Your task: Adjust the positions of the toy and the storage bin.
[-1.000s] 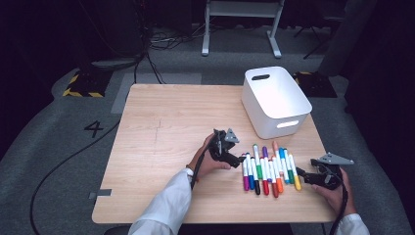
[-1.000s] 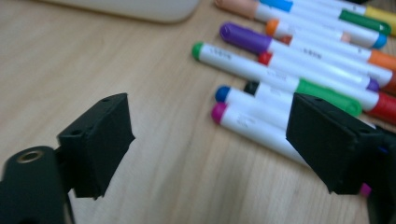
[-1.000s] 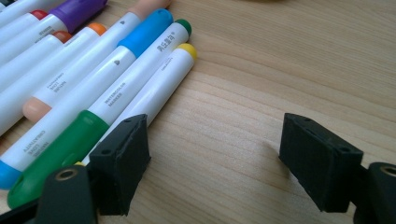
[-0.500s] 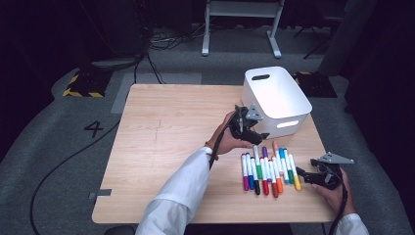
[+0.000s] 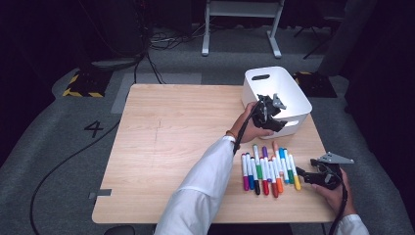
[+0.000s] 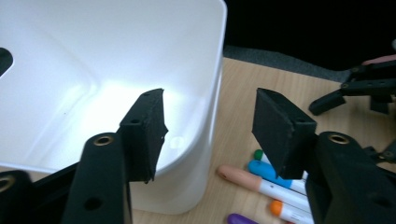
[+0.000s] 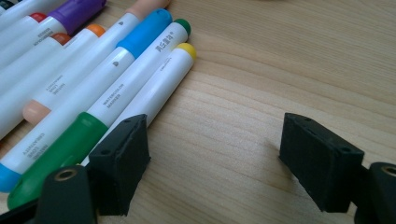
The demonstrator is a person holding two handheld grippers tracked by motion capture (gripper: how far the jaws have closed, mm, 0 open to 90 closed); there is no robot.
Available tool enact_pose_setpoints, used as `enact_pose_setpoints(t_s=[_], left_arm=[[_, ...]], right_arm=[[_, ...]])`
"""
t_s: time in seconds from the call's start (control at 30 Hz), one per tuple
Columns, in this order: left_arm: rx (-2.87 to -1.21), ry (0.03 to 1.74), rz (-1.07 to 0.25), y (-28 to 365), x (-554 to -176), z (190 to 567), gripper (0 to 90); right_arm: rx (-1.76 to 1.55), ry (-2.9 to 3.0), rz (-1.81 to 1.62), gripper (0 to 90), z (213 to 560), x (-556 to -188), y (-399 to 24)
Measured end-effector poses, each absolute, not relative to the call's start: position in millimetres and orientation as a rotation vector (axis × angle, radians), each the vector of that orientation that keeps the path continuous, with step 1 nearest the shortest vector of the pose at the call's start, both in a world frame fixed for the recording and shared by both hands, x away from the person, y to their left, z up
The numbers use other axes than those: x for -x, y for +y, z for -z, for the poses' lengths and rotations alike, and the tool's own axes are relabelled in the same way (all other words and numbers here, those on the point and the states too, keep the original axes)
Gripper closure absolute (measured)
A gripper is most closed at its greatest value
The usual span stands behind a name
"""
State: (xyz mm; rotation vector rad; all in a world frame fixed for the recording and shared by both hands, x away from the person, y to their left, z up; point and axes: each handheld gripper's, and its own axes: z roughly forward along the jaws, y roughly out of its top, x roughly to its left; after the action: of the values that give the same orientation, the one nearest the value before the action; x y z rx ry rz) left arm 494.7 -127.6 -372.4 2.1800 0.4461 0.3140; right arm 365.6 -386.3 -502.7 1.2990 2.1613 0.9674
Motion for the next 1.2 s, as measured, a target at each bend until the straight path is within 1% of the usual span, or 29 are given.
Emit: enact_pose_setpoints(t_s=[0.07, 0.2, 0.23, 0.3, 0.33, 0.4, 0.43, 0.47, 0.5, 0.57, 0.67, 0.73, 0.8, 0.83, 0.97, 1.0, 1.03, 1.07, 1.1, 1.13, 1.17, 1.2], left_arm=[[-2.199, 0.46, -0.311, -130, -500, 374, 47.9], [-2.26, 0.485, -0.293, -136, -509, 377, 50.1], [-2.265, 0.466, -0.29, -138, -511, 378, 52.1], [-2.255, 0.462, -0.3, -140, -512, 380, 58.6], [-2.287, 0.454, -0.277, -143, -514, 381, 62.8], [-2.292, 0.436, -0.245, -146, -516, 387, 70.6], [-2.292, 0.42, -0.25, -147, -516, 388, 74.2], [-2.289, 0.412, -0.233, -146, -517, 388, 75.5], [-2.282, 0.41, -0.21, -146, -517, 387, 79.1], [-2.287, 0.402, -0.206, -144, -517, 387, 81.8], [-2.305, 0.39, -0.224, -133, -518, 385, 81.9], [-2.31, 0.392, -0.212, -128, -518, 384, 81.4], [-2.312, 0.393, -0.211, -115, -519, 384, 81.0], [-2.317, 0.391, -0.209, -101, -519, 383, 80.2], [-2.331, 0.383, -0.207, -66, -515, 382, 80.1], [-2.331, 0.383, -0.207, -66, -515, 382, 80.1], [-2.335, 0.385, -0.215, -47, -513, 381, 79.8], [-2.335, 0.385, -0.215, -47, -513, 381, 79.6], [-2.343, 0.391, -0.217, -28, -511, 380, 79.4], [-2.346, 0.395, -0.214, -19, -509, 381, 79.5], [-2.346, 0.395, -0.214, -19, -509, 381, 79.2], [-2.345, 0.398, -0.219, -7, -507, 381, 79.2]], right_arm=[[-1.299, 2.163, -0.967, 24.0, 503, -366, -386], [-1.299, 2.161, -0.967, 24.0, 503, -366, -386], [-1.299, 2.162, -0.967, 24.0, 503, -366, -386], [-1.299, 2.161, -0.967, 24.0, 503, -366, -386], [-1.299, 2.162, -0.967, 24.1, 503, -366, -386], [-1.299, 2.161, -0.967, 24.1, 503, -366, -386], [-1.299, 2.161, -0.967, 24.1, 503, -366, -386], [-1.301, 2.162, -0.967, 24.1, 503, -366, -386], [-1.299, 2.162, -0.967, 24.1, 503, -366, -386], [-1.299, 2.162, -0.967, 24.1, 503, -366, -386], [-1.3, 2.162, -0.968, 24.2, 503, -365, -386], [-1.294, 2.161, -0.968, 24.2, 503, -366, -386], [-1.294, 2.162, -0.968, 24.2, 503, -366, -386], [-1.296, 2.161, -0.968, 24.2, 503, -366, -386], [-1.296, 2.163, -0.963, 24.3, 502, -365, -386], [-1.296, 2.163, -0.963, 24.3, 502, -365, -386], [-1.3, 2.163, -0.965, 24.3, 502, -365, -386], [-1.3, 2.163, -0.965, 24.3, 502, -365, -386], [-1.302, 2.162, -0.964, 24.3, 502, -365, -386], [-1.302, 2.161, -0.964, 24.3, 502, -365, -386], [-1.302, 2.161, -0.964, 24.3, 502, -365, -386], [-1.303, 2.161, -0.964, 24.3, 502, -365, -386]])
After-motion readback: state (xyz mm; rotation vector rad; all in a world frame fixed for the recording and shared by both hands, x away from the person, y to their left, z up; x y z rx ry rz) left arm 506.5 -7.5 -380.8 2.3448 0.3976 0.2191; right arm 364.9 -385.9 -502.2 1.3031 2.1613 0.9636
